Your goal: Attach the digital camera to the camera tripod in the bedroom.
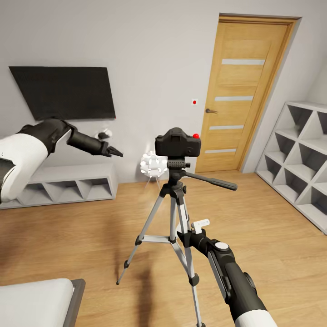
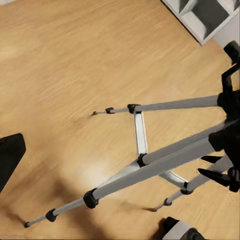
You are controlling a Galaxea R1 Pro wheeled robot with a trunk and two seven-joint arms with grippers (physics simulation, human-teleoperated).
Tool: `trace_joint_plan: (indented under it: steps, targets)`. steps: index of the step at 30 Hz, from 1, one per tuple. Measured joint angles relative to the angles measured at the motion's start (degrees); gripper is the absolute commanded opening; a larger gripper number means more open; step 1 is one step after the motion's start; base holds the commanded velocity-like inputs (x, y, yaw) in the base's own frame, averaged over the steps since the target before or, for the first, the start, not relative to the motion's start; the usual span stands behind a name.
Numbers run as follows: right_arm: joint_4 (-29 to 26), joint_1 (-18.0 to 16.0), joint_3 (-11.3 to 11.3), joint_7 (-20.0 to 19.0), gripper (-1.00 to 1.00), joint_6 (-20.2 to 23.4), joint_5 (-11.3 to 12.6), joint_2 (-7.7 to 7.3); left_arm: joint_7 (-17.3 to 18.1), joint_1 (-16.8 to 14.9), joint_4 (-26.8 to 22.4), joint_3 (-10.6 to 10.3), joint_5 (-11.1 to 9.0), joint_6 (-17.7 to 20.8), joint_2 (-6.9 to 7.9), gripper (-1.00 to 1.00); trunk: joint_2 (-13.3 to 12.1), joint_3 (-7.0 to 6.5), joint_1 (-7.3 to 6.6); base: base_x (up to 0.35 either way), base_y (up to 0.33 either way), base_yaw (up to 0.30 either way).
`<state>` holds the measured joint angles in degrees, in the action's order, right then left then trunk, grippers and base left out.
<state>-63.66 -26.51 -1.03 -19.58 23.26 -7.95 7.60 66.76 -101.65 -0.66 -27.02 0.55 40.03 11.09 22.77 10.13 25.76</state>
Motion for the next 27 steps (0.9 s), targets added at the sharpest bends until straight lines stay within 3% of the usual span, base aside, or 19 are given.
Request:
trace_joint_plan:
  steps: [3, 6, 8, 11, 14, 19, 20, 21, 23, 27]
  targets:
    - [0.1, 0.0, 0.0, 0.0, -1.0, 0.0, 0.0, 0.0, -7.6, 7.2, 0.1, 0.5, -4.8, -0.1, 0.66, 1.0, 0.0, 0.0, -0.03, 0.0, 0.0, 0.0]
    - [0.1, 0.0, 0.0, 0.0, -1.0, 0.0, 0.1, 0.01, -13.6, 13.5, 0.1, 0.3, -8.4, -1.3, 0.99, 1.0, 0.0, 0.0, 0.0, 0.0, 0.0, 0.0]
    - [0.1, 0.0, 0.0, 0.0, -1.0, 0.0, 0.1, 0.01, -17.8, 18.2, 0.3, 0.3, -10.5, -4.0, 1.06, 1.0, 0.0, 0.0, 0.0, 0.0, 0.0, 0.0]
    - [0.1, 0.0, 0.0, 0.0, -1.0, 0.0, 0.0, 0.01, -23.4, 25.7, 0.4, 0.7, -13.1, -11.2, 1.08, 1.0, 0.0, 0.0, -0.02, 0.0, 0.0, 0.0]
    - [0.1, 0.0, 0.0, 0.0, -1.0, 0.0, 0.1, 0.0, -25.7, 32.5, 0.5, 0.3, -15.8, -16.8, 0.87, 1.0, 0.0, 0.0, -0.02, 0.0, 0.0, 0.0]
    - [0.1, 0.0, -0.1, 0.0, -1.0, 0.0, 0.1, 0.0, -27.5, 43.5, 0.5, 0.4, -23.7, -21.0, -0.07, 1.0, 0.0, 0.0, -0.02, 0.0, 0.0, 0.0]
    - [0.1, 0.0, -0.1, 0.0, -1.0, 0.0, 0.1, 0.0, -28.3, 46.3, 0.5, 0.5, -26.6, -21.4, -0.21, 1.0, 0.0, 0.0, -0.02, 0.0, 0.0, 0.0]
    - [0.2, 0.0, -0.1, 0.0, -1.0, -0.1, 0.1, 0.02, -29.7, 49.5, 0.5, 0.3, -29.5, -21.7, -0.3, 1.0, 0.0, 0.0, -0.02, 0.0, 0.0, 0.0]
    - [0.2, 0.0, -0.1, 0.0, -1.0, -0.1, 0.1, 0.02, -33.0, 52.8, 0.6, 0.4, -33.8, -21.8, -0.44, 1.0, 0.0, 0.0, -0.02, 0.0, 0.0, 0.0]
    - [0.2, 0.0, -0.1, 0.0, -1.0, -0.1, 0.1, 0.01, -40.9, 58.8, 0.5, 0.5, -39.1, -22.1, -1.17, 1.0, 0.0, 0.0, -0.01, 0.0, 0.0, 0.0]
